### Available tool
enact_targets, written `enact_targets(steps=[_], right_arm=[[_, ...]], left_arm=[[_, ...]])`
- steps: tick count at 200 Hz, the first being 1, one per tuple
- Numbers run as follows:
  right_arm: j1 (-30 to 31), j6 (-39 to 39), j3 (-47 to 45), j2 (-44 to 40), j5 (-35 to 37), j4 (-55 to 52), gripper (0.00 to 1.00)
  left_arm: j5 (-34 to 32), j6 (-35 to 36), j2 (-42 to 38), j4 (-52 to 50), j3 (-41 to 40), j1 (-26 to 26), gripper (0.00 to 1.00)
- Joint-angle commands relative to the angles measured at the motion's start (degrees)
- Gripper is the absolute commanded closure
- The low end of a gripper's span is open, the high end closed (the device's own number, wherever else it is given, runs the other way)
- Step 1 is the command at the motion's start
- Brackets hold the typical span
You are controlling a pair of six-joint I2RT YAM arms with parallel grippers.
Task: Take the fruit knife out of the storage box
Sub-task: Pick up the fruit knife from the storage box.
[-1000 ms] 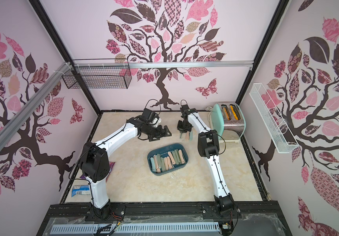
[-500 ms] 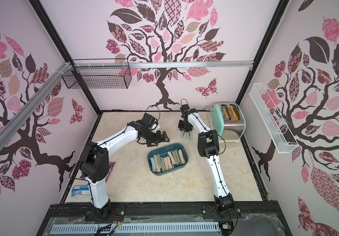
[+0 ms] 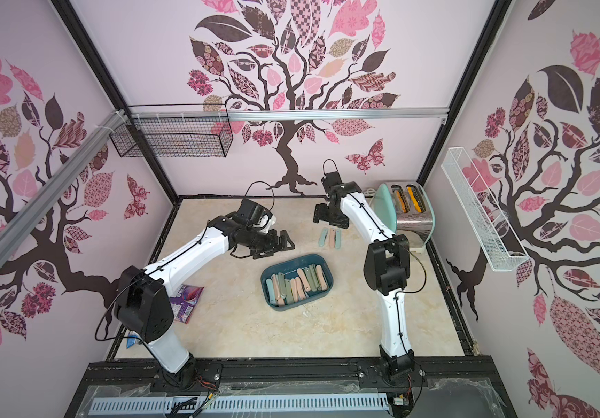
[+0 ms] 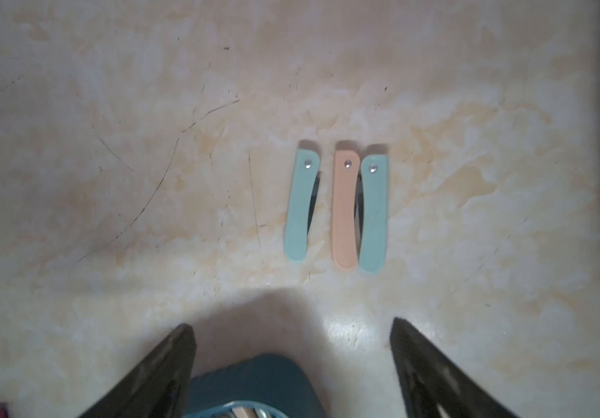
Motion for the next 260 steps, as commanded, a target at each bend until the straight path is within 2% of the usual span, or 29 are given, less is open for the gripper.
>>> enact_targets(steps=[1,18,60,105,133,176,227,245,260], right_arm=[[3.86,-0.33,-4.77,-3.35,-0.12,-0.92,0.05],[7.39,-0.40,-8.17,-5.73,0.10,-1.16,0.01],[16.58,0.97,-16.50,-10.03,2.65,-0.48,0.01],[24.78,6.04,-24.25,-11.76,2.86,2.59,0.01],[27.93,7.47,-25.26,-10.78,3.10,3.15,0.11],[28.81,8.33,-26.58,-10.04,2.51,4.11,0.26],[28.81,7.78,-27.59,-8.03,2.05,5.09,0.44],[28.81,7.69,-27.60,-7.20,2.07,5.61,0.55],[28.81,7.60,-27.30,-6.36,2.06,5.73,0.61]], left_arm=[[-1.41,1.58,-4.40,-1.22,-3.91,0.32,0.02],[-1.90,1.50,-8.45,-1.04,-8.15,0.32,0.02],[-2.91,1.42,-17.68,-2.20,-17.04,0.32,0.02],[-4.61,1.75,-26.75,-5.60,-23.50,0.40,0.02],[-6.05,0.97,-31.95,-7.29,-26.87,0.32,0.02],[-6.85,0.50,-36.70,-9.03,-30.46,0.34,0.02],[-7.00,0.52,-37.11,-9.05,-31.01,0.32,0.02],[-6.91,0.50,-36.89,-8.89,-31.18,0.33,0.02],[-6.83,0.43,-36.83,-8.70,-31.60,0.32,0.02]])
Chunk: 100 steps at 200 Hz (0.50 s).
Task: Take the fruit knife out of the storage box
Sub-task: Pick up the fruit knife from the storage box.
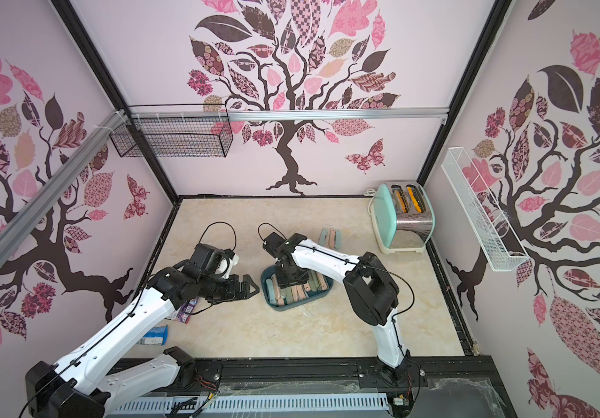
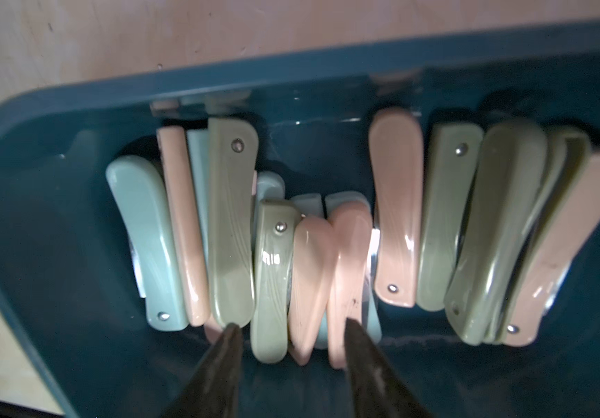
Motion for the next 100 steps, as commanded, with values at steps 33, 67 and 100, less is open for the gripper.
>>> enact_targets(steps=[33,67,100], right_arm=[[0.01,-0.55,0.15,2.68,2.36,0.25,0.62],[0.01,-1.55,0.16,4.05,3.12,0.25,0.62],[0.01,-2.06,0.15,5.58,3.09,0.52,0.64]], left_arm=[[-0.24,-0.07,-0.22,0.15,-1.03,0.14,0.02],[-0.16,0.00,0.04,0.38,-1.27,0.16,0.02],[0.04,0.06,0.44,0.58,-1.25,0.17,0.02]])
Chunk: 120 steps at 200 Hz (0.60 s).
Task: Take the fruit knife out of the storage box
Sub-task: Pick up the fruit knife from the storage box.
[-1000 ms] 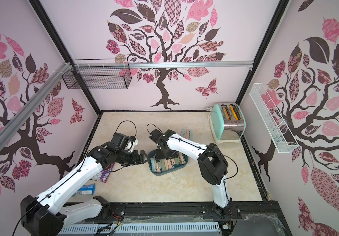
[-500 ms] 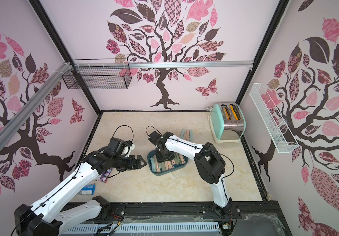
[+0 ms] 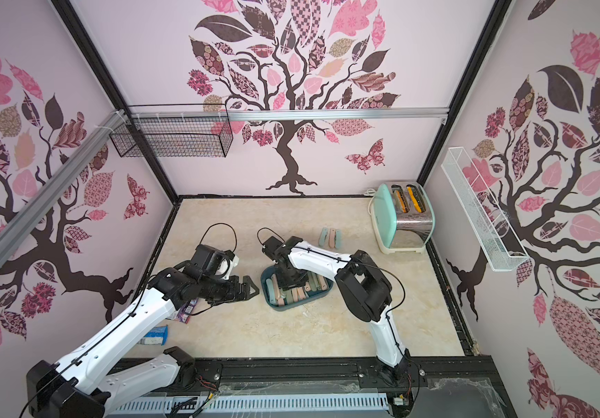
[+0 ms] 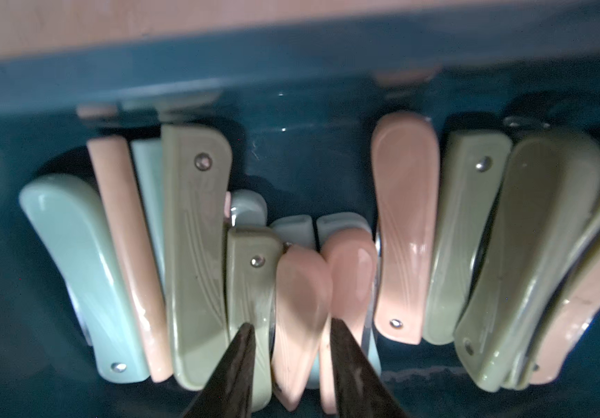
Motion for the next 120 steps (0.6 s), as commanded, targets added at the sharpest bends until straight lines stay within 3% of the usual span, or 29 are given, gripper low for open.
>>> enact_targets(steps=[1,20,49,84,120], right_arm=[[0.01,-0.70,0.12,2.06,1.19,0.17,0.64],[0.01,-1.03,0.18,2.67,1.09,0.32,0.67],[0.01,-1.48,0.67,3.14,1.56,0.21,0.84],[0.01,-1.77,1.06,3.15,1.65,0.04,0.84],[0.01,-2.57,1.47,3.91,0.71,-0.06,0.71]], left_arm=[[0.00,0.11,0.35,0.60,-0.45,0.15,0.02],[0.00,0.25,0.46,0.61,-0.27,0.17,0.02],[0.08,0.52,0.72,0.60,-0.11,0.19,0.02],[0.10,0.52,0.97,0.70,-0.23,0.15,0.02],[0.17,0.72,1.32,0.77,-0.11,0.16,0.02]])
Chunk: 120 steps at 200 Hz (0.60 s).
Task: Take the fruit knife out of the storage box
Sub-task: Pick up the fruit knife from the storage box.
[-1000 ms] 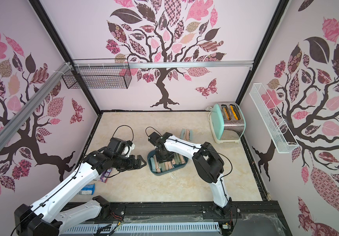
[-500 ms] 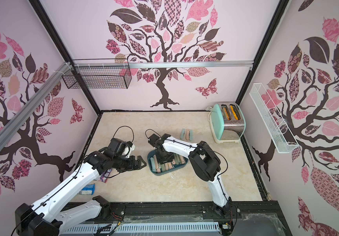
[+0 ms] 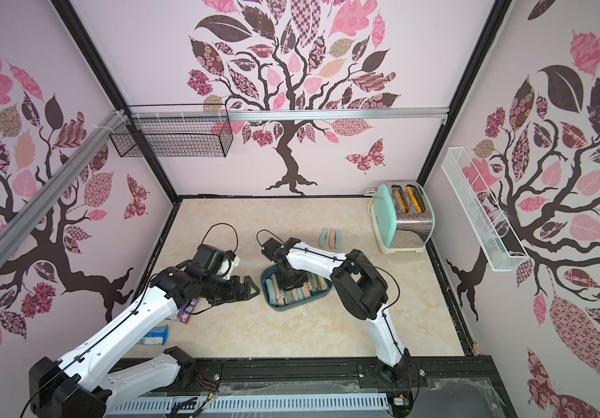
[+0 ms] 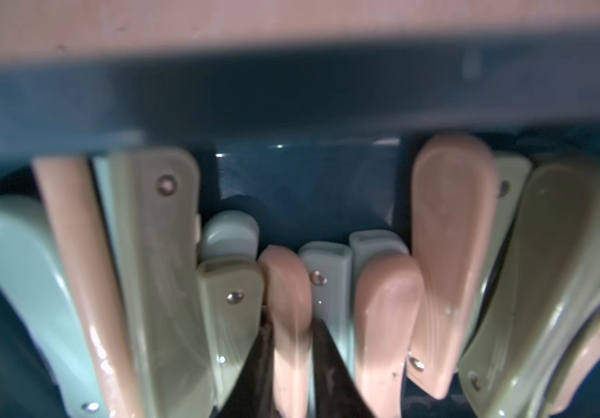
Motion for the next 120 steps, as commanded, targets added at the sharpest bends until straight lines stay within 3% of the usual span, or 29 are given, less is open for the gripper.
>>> enact_targets(steps=[1,58,94,120], right_arm=[[0.01,-0.73,0.86,1.76,-0.10,-0.50,0.71],[0.01,-1.87,0.81,3.85,-1.18,0.13,0.91],[0.03,-2.39,0.23,4.89,-2.23,0.72,0.79],[0.01,-2.77,0.08,5.94,-3.33,0.82,0.78]], left_arm=[[0.11,0.68,0.39,0.68,-0.11,0.15,0.02],[-0.07,0.65,0.40,0.50,-0.52,0.14,0.02],[-0.07,0.18,0.38,0.84,-0.61,0.19,0.02],[-0.07,0.09,0.58,1.07,-0.64,0.14,0.02]])
